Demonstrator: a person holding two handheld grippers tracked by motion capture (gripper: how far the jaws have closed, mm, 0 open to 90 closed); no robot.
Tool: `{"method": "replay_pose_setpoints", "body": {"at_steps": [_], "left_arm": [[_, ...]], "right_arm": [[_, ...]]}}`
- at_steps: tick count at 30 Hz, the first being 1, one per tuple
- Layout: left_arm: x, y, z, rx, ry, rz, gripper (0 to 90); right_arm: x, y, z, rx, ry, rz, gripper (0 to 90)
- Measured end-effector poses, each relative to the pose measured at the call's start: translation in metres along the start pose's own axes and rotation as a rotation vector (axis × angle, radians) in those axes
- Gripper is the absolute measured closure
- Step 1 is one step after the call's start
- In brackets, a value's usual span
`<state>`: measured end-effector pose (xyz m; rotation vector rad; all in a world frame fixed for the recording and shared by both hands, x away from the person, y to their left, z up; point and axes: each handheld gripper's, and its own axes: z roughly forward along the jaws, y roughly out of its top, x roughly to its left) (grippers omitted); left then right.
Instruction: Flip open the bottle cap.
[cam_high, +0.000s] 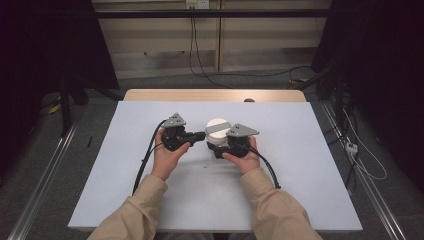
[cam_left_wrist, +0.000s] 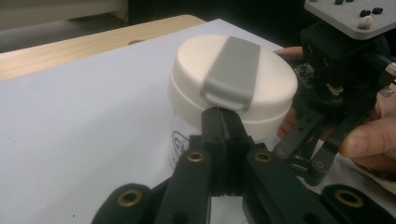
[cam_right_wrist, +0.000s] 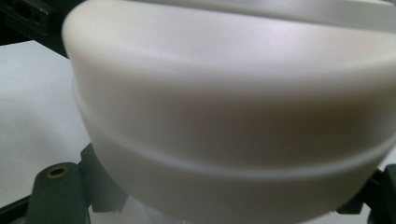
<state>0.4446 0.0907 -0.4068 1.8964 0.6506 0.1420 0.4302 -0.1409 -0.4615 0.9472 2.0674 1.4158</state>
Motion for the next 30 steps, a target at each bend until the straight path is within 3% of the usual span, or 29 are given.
{"method": "replay_pose_setpoints", "body": {"at_steps": [30], "left_arm": [[-0.005,0.024,-0.001,-0.02,-0.004,0.029,90.0]], "right_arm": [[0.0,0.0,0.0,0.002,-0.002,-0.005,18.1]]}}
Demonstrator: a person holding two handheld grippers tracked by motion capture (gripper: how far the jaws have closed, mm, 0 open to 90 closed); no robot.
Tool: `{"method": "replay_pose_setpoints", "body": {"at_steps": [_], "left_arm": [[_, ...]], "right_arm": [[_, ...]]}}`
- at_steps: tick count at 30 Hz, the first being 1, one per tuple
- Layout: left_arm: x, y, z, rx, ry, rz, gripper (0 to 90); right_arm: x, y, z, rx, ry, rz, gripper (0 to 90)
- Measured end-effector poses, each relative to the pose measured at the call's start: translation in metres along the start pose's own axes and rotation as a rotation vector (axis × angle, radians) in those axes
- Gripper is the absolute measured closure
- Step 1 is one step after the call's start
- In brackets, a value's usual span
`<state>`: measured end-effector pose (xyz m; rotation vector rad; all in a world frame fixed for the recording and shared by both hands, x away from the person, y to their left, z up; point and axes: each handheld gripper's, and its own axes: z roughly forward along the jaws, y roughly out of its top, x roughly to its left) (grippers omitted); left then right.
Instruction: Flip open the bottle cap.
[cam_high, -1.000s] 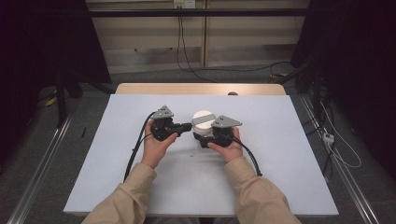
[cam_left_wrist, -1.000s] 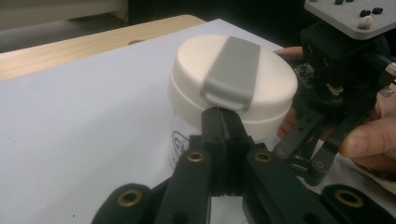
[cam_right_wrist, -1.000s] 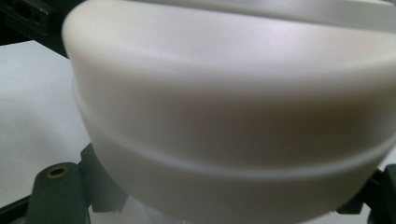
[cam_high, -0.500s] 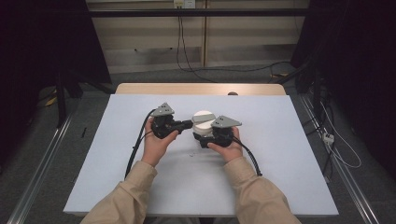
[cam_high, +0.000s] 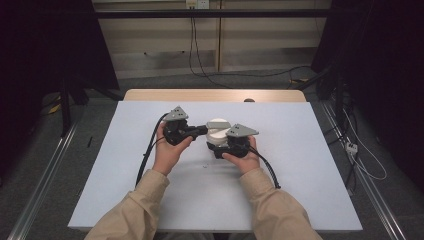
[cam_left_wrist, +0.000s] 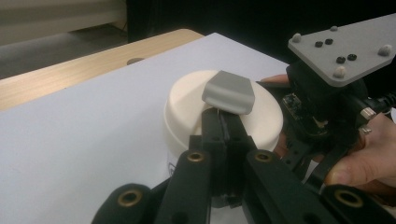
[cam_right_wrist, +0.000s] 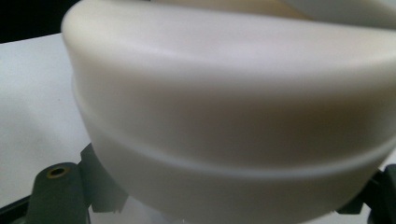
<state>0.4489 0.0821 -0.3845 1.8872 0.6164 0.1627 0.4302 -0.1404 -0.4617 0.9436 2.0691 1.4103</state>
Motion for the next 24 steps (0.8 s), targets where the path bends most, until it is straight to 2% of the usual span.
{"method": "replay_pose_setpoints", "body": {"at_steps": [24], "left_arm": [[-0.003,0.016,0.005,-0.001,-0.005,0.016,90.0]], "right_arm": [[0.0,0.0,0.0,0.003,-0.002,0.0,18.1]]}}
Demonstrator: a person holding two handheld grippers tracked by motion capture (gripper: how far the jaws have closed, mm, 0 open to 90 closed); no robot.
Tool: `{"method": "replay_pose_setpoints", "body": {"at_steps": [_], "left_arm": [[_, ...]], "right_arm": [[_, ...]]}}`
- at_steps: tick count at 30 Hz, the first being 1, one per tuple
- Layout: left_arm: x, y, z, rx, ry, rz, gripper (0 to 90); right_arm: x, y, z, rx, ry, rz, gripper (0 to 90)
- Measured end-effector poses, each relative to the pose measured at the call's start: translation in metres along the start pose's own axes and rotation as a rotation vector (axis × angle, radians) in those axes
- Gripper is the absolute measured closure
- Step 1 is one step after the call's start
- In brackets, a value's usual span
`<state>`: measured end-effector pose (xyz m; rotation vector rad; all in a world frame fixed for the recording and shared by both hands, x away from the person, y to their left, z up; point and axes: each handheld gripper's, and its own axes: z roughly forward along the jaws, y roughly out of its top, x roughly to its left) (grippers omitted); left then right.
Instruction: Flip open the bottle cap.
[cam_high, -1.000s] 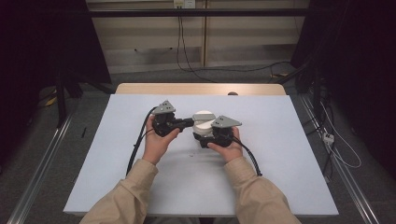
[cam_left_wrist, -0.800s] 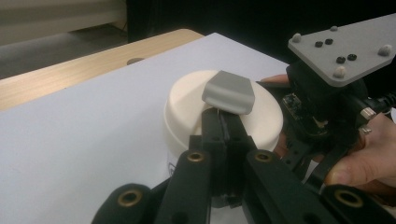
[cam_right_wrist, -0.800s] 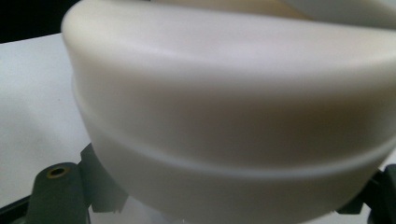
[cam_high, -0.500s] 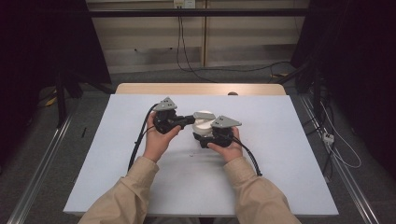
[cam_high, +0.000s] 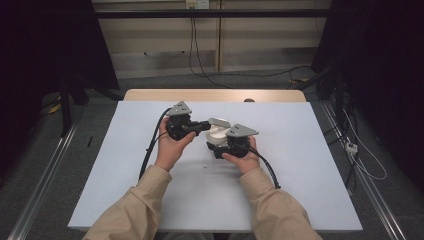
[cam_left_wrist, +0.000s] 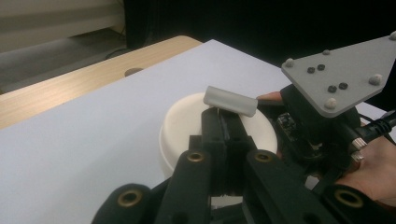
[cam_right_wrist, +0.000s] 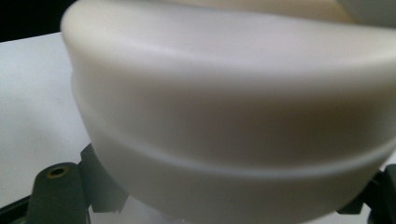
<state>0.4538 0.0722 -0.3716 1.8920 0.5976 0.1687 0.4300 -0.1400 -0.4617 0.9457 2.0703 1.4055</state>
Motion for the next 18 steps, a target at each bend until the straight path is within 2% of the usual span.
{"method": "replay_pose_setpoints", "body": {"at_steps": [18], "left_arm": [[-0.003,0.011,0.006,0.0,-0.009,0.018,90.0]], "right_arm": [[0.0,0.0,0.0,0.003,-0.003,-0.001,18.1]]}}
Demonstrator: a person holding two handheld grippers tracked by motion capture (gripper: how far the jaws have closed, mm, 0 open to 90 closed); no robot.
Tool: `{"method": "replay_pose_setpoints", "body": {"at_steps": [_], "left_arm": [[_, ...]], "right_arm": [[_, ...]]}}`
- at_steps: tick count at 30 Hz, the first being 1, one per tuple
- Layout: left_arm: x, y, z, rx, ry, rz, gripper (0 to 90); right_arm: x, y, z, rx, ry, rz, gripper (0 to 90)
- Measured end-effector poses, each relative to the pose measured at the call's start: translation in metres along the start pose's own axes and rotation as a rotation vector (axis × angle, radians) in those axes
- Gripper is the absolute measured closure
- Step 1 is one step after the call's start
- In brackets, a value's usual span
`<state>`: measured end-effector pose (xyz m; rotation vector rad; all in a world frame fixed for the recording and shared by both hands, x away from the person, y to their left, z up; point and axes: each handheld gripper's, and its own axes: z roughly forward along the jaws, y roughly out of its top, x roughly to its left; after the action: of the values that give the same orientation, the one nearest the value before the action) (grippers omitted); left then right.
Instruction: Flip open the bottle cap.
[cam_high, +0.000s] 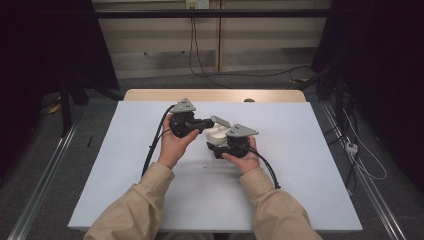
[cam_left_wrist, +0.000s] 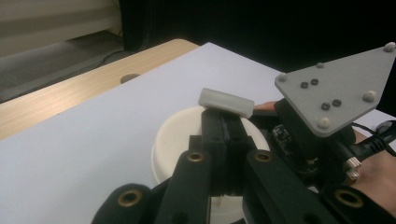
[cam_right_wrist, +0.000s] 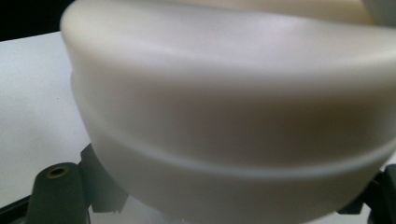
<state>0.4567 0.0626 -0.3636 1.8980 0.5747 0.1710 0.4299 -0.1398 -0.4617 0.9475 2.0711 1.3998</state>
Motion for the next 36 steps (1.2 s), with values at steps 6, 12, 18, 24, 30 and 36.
{"method": "replay_pose_setpoints", "body": {"at_steps": [6,12,18,24,30,36], "left_arm": [[0.0,0.002,0.002,0.003,0.0,0.002,90.0],[-0.001,0.005,0.005,0.002,0.0,0.009,90.0],[-0.002,0.008,0.008,0.003,-0.003,0.01,90.0],[-0.002,0.01,0.01,0.002,-0.006,0.015,90.0],[-0.002,0.012,0.012,-0.001,-0.005,0.012,90.0],[-0.002,0.015,0.013,-0.001,-0.004,0.023,90.0]], "right_arm": [[0.0,0.0,0.0,0.0,0.001,0.001,18.1],[0.0,0.0,0.0,0.001,0.001,0.001,18.1],[0.0,0.0,0.0,0.001,0.0,0.001,18.1],[0.0,0.0,0.0,0.002,0.0,0.001,18.1],[0.0,0.0,0.0,0.001,-0.001,0.0,18.1],[0.0,0.0,0.0,0.001,-0.001,-0.001,18.1]]}}
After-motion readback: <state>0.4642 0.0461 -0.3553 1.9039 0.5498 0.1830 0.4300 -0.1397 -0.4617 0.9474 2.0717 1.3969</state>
